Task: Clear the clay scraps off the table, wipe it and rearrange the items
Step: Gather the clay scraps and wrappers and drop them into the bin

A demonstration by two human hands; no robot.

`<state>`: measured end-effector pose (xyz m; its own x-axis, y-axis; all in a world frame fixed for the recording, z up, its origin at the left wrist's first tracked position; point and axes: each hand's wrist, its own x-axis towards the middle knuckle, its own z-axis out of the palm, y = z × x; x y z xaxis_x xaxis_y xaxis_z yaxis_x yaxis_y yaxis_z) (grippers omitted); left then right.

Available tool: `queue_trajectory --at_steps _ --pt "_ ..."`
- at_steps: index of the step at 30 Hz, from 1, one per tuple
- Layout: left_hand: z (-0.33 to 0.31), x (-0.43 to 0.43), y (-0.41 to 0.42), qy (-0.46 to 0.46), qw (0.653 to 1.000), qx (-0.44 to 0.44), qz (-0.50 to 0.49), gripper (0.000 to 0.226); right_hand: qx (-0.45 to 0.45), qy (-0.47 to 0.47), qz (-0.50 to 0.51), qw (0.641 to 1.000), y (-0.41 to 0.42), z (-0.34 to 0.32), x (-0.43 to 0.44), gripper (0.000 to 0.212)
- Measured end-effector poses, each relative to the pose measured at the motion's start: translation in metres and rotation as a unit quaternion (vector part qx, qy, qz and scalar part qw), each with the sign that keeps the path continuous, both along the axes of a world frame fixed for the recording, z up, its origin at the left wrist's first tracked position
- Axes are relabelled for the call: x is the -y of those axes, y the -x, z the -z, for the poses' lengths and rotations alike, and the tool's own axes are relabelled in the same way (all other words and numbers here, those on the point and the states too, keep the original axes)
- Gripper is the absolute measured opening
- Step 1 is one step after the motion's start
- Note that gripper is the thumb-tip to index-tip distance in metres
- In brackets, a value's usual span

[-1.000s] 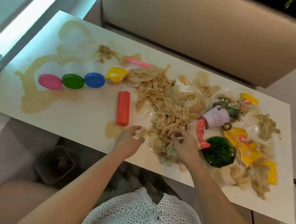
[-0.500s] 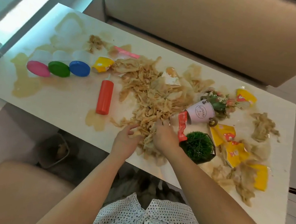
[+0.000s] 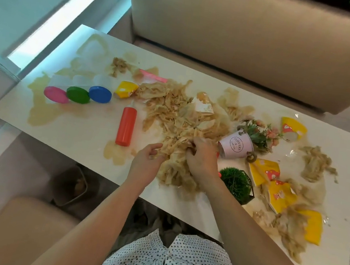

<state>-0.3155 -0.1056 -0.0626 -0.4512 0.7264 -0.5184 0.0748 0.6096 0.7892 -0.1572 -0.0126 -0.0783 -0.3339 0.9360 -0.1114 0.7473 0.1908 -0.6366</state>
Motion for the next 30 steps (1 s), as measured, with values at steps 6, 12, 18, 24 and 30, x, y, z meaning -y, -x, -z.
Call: queue_trajectory --at_steps 6,12,18,24,30 --pt "-0.011 -0.015 -0.002 -0.009 1.000 -0.013 0.025 0.041 -0.101 -0.026 0.035 0.994 0.002 -0.030 -0.016 0.010" --pt "-0.017 -0.022 -0.004 -0.016 0.999 -0.021 0.039 0.044 -0.148 -0.013 0.040 0.988 -0.001 -0.050 -0.030 0.013" --pt "-0.026 -0.026 -0.004 -0.022 0.999 -0.013 0.034 0.053 -0.187 0.057 0.059 0.979 -0.002 -0.060 -0.034 0.010" --pt "-0.041 -0.038 -0.005 -0.102 0.992 0.019 0.075 0.083 -0.310 0.089 0.033 0.946 0.001 -0.089 -0.033 0.017" --pt "-0.047 -0.059 -0.006 -0.103 0.982 0.055 0.152 0.048 -0.388 0.156 0.044 0.907 -0.009 -0.082 -0.032 0.017"
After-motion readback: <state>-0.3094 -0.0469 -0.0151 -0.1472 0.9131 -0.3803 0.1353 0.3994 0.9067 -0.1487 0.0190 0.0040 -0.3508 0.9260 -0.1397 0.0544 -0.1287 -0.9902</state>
